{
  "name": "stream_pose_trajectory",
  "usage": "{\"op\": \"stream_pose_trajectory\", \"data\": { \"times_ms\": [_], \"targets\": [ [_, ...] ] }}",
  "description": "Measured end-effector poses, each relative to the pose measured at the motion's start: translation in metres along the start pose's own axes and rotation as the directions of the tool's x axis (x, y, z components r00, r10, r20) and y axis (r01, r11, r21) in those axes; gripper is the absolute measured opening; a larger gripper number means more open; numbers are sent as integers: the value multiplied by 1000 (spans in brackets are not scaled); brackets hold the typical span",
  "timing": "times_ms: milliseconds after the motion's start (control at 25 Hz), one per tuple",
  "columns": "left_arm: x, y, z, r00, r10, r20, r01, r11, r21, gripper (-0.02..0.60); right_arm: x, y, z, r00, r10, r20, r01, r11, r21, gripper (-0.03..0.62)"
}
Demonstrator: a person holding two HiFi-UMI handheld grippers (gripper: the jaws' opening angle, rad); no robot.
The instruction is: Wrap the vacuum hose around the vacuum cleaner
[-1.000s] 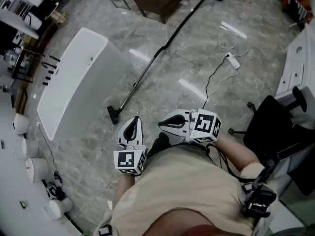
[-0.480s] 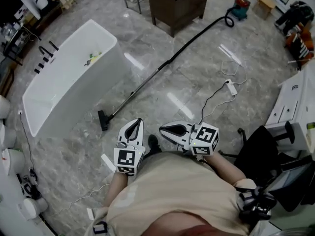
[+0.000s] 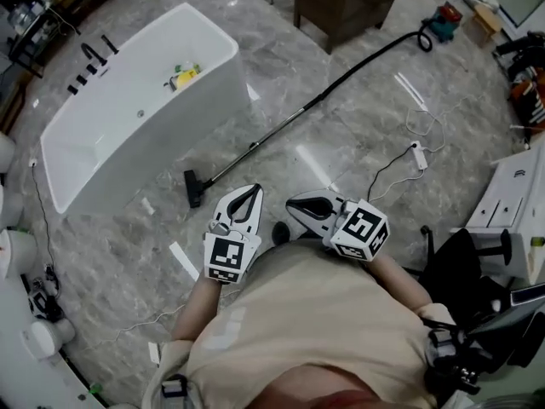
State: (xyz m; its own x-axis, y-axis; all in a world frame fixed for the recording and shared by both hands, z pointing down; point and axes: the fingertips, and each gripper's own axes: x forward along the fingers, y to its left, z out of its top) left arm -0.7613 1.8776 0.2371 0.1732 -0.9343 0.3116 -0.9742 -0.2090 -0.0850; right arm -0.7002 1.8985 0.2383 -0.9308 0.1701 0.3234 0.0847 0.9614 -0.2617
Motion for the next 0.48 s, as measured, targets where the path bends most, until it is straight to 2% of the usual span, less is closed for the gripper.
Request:
{"op": "stream_pose_trajectory", "data": {
  "times_ms": [280, 480],
  "targets": [
    [-21, 37, -34, 995, 87, -55, -94, 987, -127, 6, 48, 0, 12, 990, 100, -98, -104, 994, -35, 3],
    [-13, 61, -40, 985, 147, -89, -158, 979, -131, 6, 65, -30, 14, 987, 117, -110, -118, 993, -2, 3]
  ]
}}
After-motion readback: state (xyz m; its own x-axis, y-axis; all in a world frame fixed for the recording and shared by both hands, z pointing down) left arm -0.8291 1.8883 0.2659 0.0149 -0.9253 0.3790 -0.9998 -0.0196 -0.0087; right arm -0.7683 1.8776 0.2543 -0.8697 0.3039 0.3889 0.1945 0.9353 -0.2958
